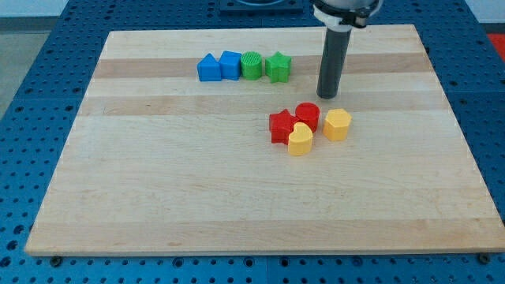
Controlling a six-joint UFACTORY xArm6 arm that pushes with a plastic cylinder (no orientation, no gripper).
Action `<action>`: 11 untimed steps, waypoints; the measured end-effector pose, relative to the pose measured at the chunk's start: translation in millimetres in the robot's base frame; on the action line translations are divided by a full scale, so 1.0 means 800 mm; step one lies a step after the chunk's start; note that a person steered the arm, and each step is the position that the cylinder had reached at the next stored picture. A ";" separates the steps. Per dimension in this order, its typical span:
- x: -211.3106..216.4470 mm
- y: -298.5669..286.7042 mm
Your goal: Separate the red blocks from yellow heart
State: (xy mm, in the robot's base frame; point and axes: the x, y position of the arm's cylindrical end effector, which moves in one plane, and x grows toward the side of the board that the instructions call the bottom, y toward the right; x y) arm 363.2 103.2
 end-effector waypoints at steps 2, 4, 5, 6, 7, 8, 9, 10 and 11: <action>0.005 -0.030; 0.038 -0.032; 0.038 -0.048; 0.039 -0.057; 0.040 -0.057; 0.044 -0.057; 0.046 -0.044; 0.046 -0.036; 0.044 -0.044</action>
State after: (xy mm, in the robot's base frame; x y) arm 398.6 67.9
